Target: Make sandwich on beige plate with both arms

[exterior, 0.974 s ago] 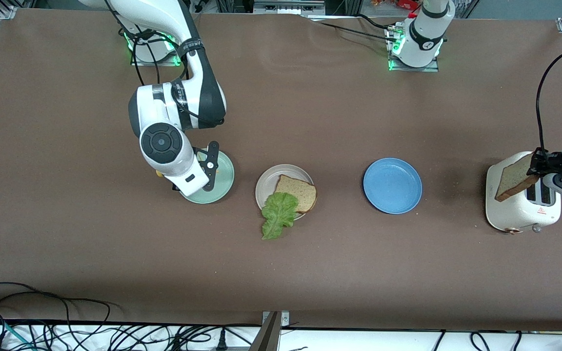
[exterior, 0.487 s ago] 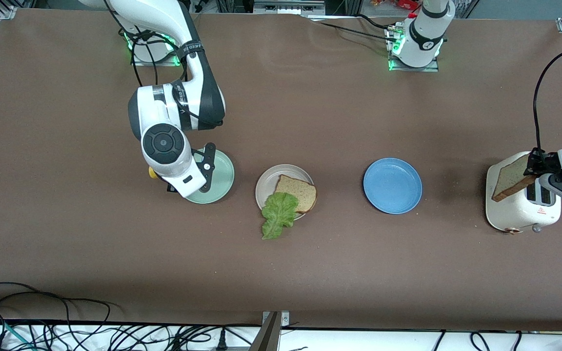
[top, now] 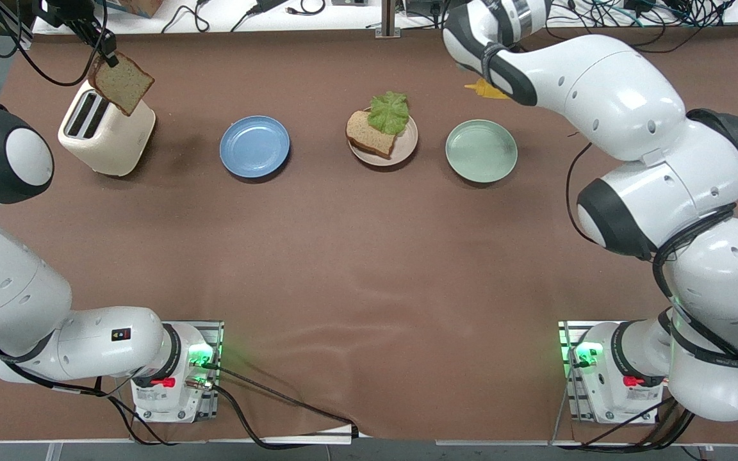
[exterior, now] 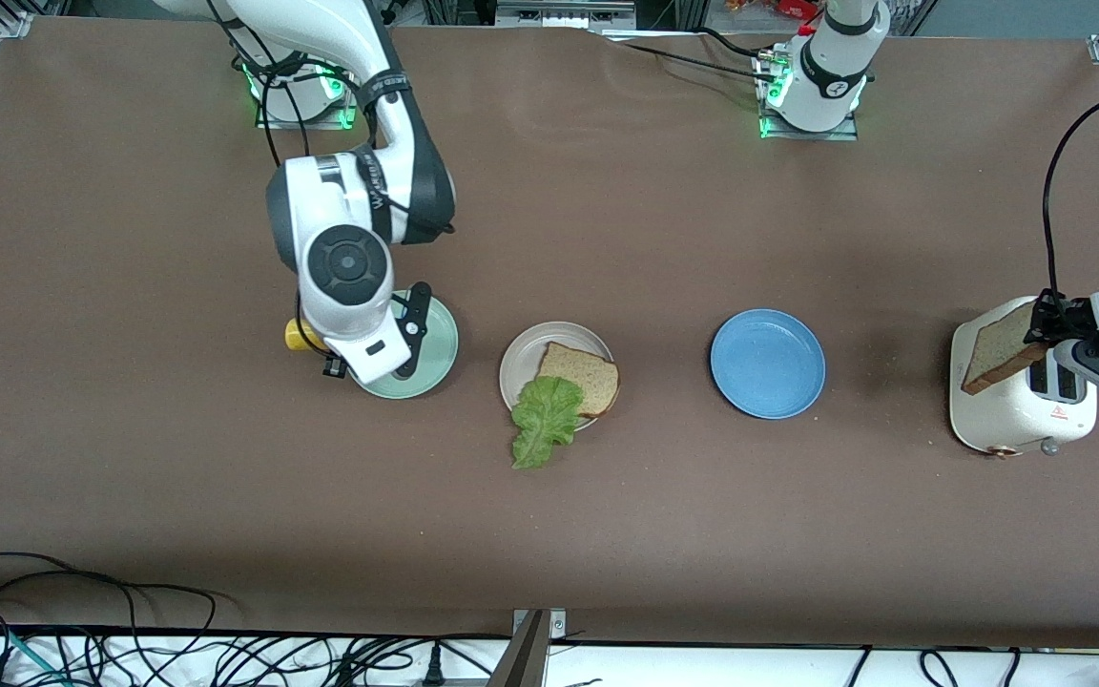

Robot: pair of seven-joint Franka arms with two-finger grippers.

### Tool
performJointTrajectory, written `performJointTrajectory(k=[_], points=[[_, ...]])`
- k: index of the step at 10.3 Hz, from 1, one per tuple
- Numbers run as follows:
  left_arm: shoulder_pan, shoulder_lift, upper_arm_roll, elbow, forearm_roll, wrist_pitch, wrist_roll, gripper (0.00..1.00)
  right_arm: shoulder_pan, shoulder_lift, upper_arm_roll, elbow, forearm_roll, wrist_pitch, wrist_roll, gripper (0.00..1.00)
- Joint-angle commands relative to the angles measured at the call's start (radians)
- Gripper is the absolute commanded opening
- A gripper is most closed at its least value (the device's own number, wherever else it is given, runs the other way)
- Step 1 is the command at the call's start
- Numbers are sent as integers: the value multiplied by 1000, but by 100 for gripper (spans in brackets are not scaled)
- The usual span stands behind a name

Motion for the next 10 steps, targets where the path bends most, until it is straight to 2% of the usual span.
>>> performJointTrajectory(k=[1,4,7,10], points=[[-5,-8,7,9,-18,-21,-9,0,16,52,-10,63,-30,-14,54,0],[-11,-8,7,9,-18,-22,-9,0,27,92,-12,118,-39,-20,167,0],[-13,-9,7,11,-18,-22,-12,0,67,115,-12,149,-128,-15,367,0],[-19,-8,7,9,-18,-24,-15,0,96,173,-10,216,-170,-20,378,0]])
